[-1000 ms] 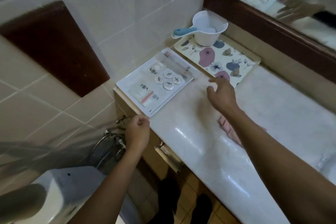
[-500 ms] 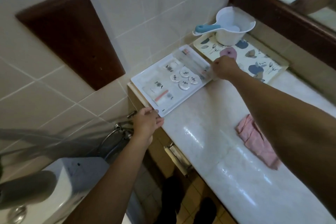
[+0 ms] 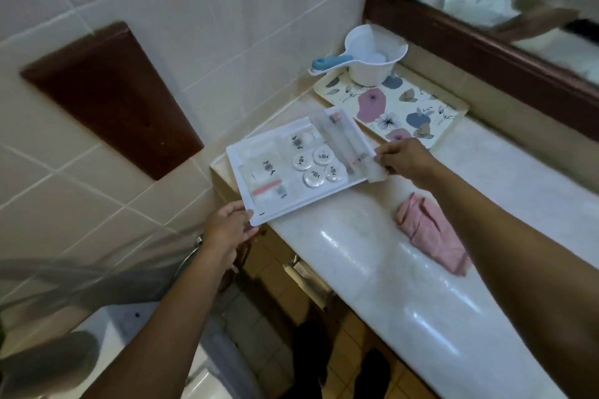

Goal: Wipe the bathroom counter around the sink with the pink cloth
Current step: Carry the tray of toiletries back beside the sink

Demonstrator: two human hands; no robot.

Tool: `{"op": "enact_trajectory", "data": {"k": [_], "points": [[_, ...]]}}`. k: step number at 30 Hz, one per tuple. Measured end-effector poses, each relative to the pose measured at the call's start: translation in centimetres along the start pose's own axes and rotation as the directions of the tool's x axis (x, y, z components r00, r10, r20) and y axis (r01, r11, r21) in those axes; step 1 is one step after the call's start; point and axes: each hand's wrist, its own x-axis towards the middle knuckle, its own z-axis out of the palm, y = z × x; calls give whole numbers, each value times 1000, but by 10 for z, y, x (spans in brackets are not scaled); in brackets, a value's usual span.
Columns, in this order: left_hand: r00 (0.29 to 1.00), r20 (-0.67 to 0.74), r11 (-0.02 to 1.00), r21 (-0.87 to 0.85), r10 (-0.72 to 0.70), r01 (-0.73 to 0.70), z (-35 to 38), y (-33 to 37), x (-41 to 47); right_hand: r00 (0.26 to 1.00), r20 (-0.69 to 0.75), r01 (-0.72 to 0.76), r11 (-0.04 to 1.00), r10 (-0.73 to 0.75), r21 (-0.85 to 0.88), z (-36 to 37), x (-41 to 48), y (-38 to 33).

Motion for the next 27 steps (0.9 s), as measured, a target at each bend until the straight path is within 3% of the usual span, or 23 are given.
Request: {"op": "enact_trajectory", "data": {"k": [7, 13, 20, 27], "points": [[965, 202, 974, 117, 169, -195, 38, 35, -30, 987, -157, 18, 957, 29, 291, -70, -114, 35], [849, 472, 920, 173, 237, -353, 110, 45, -70, 916, -386, 55, 921, 107, 387, -129, -215, 100], [695, 695, 853, 239, 184, -464, 212, 10, -157, 767, -592, 90, 872, 248, 481, -184, -355, 182], [546, 834, 817, 255, 86, -518, 292, -70, -278, 577, -708, 123, 814, 407, 568, -221, -497, 285]]}}
